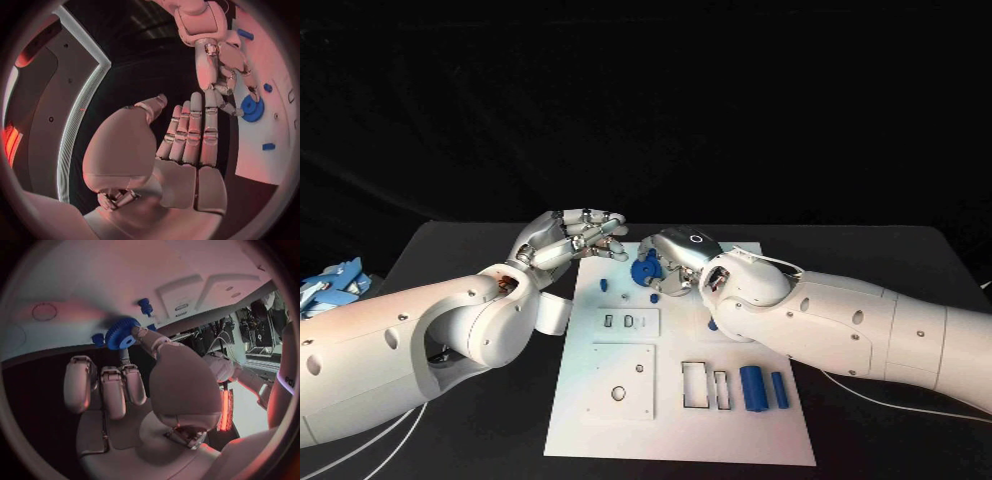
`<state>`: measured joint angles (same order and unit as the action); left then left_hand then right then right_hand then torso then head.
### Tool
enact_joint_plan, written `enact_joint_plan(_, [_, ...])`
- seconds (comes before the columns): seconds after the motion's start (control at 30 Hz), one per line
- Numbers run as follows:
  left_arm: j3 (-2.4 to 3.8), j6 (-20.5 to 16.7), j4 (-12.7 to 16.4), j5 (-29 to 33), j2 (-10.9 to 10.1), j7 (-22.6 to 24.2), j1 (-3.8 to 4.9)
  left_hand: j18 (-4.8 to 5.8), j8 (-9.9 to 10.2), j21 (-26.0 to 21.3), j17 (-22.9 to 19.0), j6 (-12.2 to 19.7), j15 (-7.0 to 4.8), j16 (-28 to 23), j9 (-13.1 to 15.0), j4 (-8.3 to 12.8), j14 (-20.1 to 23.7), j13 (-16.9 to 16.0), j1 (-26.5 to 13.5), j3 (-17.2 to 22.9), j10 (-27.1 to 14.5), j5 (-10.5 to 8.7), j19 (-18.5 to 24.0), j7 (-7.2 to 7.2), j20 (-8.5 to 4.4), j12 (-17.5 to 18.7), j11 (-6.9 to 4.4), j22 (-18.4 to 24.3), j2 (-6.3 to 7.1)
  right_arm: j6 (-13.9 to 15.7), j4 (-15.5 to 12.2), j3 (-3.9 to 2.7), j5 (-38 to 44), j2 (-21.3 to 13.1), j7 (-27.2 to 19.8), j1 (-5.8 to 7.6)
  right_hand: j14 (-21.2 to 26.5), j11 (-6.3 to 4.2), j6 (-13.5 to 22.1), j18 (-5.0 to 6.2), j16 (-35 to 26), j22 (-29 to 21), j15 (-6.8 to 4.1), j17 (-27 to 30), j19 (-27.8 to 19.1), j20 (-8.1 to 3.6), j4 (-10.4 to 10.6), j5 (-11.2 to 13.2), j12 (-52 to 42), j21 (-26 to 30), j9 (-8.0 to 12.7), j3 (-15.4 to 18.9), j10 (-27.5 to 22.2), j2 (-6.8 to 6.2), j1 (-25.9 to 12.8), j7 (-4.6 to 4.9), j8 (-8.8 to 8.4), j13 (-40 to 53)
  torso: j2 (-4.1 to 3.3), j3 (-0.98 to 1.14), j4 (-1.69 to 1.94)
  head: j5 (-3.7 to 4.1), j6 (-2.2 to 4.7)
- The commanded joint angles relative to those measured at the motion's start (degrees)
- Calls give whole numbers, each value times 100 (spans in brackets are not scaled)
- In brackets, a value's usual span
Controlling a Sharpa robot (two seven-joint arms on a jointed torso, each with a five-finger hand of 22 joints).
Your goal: Assemble the parts on the task board
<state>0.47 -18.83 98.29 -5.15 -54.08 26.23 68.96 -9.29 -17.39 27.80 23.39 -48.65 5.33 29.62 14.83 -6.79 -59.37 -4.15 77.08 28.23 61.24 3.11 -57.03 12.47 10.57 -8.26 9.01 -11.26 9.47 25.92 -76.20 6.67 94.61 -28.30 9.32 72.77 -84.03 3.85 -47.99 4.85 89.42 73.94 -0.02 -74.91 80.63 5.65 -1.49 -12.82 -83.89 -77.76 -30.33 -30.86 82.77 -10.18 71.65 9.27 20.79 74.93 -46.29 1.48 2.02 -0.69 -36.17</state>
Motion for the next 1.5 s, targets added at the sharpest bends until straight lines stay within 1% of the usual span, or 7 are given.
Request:
enact_joint_plan(0.03, [4, 101, 5, 4, 16, 52, 4, -101, 24, 30, 6, 43, -1, 18, 9, 28, 21, -7, 34, 6, -38, 8, 25, 34, 3, 24, 1, -6, -36, -6, 94, 0, 82, 61, -59, -19, -564, -12, -117, -107, 16, -9, -34, -1357, 42, 1, -6, 15, -23, -12, 10, -34, -2, 27, -57, -79, -21, 600, 1, 4, -4, -14, -9])
enact_joint_plan(0.8, [4, 102, 1, 4, 12, 40, 5, -100, 24, 54, 25, 48, 3, 38, 18, 34, 39, -10, 25, 9, -34, 7, 43, 37, 5, 37, 4, -18, -38, 211, 348, 9, 302, 181, 151, -40, -561, -9, -103, -106, 12, -11, -31, -1343, 39, 2, -1, 15, -7, -7, 29, -65, -18, 29, -86, -73, -56, 581, 3, 14, -14, -33, -25])
enact_joint_plan(0.9, [4, 102, 0, 4, 10, 39, 5, -100, 24, 54, 25, 48, 3, 38, 18, 34, 39, -10, 25, 9, -34, 7, 43, 37, 5, 37, 4, -18, -38, 179, 352, 9, 262, 167, 127, -40, -560, 20, -16, -106, 11, -13, -11, -1341, 34, 13, 24, 25, 13, 2, 77, -63, -37, -25, -177, -37, -158, 559, 3, 15, -18, -38, -27])
enact_joint_plan(1.0, [4, 101, 0, 4, 7, 38, 5, -100, 24, 54, 25, 48, 3, 38, 18, 34, 39, -10, 25, 9, -34, 7, 43, 37, 5, 37, 4, -18, -38, 130, 359, 9, 189, 158, 97, -40, -557, 102, 230, -102, 8, -33, 59, -1329, 14, 67, 128, 43, 58, 34, 182, 46, -87, -137, -389, 53, -410, 503, 5, 16, -22, -37, -28])
enact_joint_plan(1.13, [4, 103, 0, 4, 3, 34, 5, -100, 24, 54, 25, 48, 3, 38, 18, 34, 39, -10, 25, 9, -34, 7, 43, 37, 5, 37, 4, -18, -38, 81, 375, 9, 74, 144, 89, -39, -552, 162, 420, -94, 3, -42, 116, -1309, 1, 129, 437, 51, 116, 62, 250, 362, -161, -180, -780, 105, -651, 430, 5, 16, -22, -39, -29])
enact_joint_plan(1.27, [4, 109, 0, 4, 0, 28, 5, -100, 24, 54, 25, 48, 3, 38, 18, 34, 39, -10, 25, 9, -34, 7, 43, 37, 5, 37, 4, -18, -38, 51, 389, 9, -2, 117, 101, -39, -553, 186, 438, -88, 5, -52, 139, -1315, -9, 156, 678, -14, 142, 86, 261, 570, -197, -131, -989, 128, -766, 401, 4, 15, -16, -36, -32])
enact_joint_plan(1.5, [4, 107, -4, 4, -5, 24, 5, -100, 24, 54, 25, 48, 3, 38, 18, 34, 39, -10, 25, 9, -34, 7, 43, 37, 5, 37, 4, -18, -38, 9, 375, 9, -105, 76, 73, -39, -554, 189, 407, -90, 6, -35, 144, -1318, -1, 163, 778, -86, 139, 82, 257, 664, -194, -115, -1052, 130, -804, 409, 3, 18, -22, -39, -34])
